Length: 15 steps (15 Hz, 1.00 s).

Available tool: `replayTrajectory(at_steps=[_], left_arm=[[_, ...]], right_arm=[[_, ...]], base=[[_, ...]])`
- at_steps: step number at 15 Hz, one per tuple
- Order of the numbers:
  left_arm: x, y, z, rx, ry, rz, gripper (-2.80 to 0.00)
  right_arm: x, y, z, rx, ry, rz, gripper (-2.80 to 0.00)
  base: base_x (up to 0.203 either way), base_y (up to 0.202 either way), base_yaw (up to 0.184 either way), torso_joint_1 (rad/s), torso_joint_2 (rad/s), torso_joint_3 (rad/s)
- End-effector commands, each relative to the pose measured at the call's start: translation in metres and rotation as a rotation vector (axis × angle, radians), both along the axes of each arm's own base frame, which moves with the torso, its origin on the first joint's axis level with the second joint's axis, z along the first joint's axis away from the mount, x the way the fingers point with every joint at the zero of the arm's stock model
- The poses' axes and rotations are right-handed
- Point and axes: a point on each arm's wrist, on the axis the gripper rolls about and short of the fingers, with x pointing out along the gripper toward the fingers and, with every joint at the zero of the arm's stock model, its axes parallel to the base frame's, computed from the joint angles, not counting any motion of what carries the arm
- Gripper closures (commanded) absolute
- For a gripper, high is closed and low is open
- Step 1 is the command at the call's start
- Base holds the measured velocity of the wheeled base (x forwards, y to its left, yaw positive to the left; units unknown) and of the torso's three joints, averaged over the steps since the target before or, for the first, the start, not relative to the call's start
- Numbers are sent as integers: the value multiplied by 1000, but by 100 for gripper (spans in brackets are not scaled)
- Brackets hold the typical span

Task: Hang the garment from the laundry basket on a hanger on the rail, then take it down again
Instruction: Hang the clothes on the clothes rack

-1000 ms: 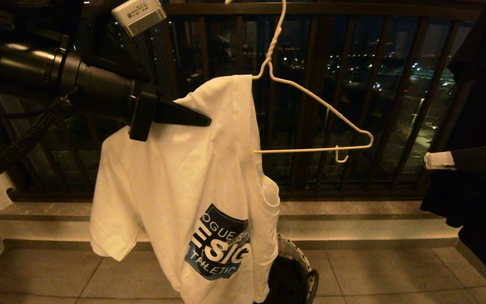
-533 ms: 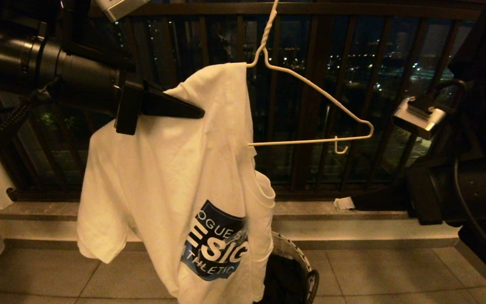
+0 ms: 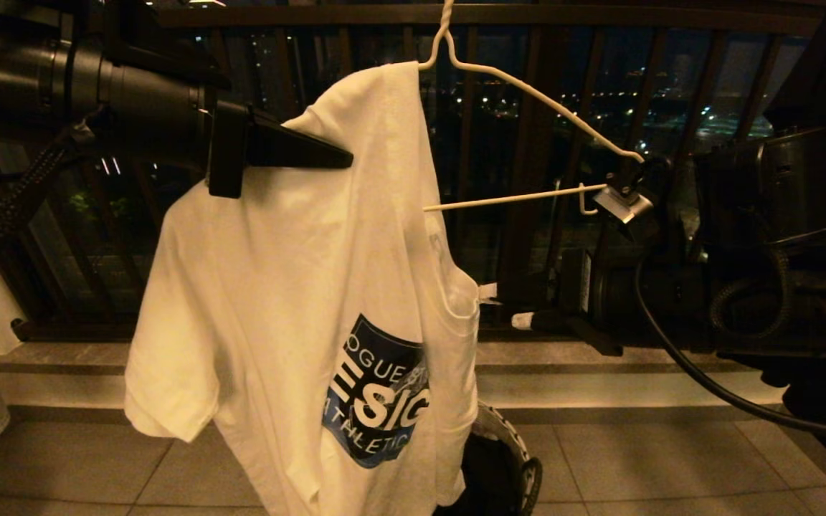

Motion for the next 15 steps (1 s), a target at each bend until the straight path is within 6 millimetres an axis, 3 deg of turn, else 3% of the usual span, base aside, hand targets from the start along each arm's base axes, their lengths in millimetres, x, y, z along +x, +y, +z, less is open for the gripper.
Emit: replayTrajectory(at_steps=[1, 8, 15], left_arm=[[-1, 0, 0, 0, 0, -4, 0], [-6, 2, 4, -7, -13, -4, 0], [-5, 2, 5, -7, -17, -2, 0]], right_arm=[[11, 12, -8, -15, 31, -43, -280], [32, 31, -12, -30, 36, -202, -280], [27, 36, -18, -89, 57, -198, -280]], base=[[0, 0, 0, 0, 0, 0], [0, 0, 0, 0, 0, 0], [0, 0, 0, 0, 0, 0]])
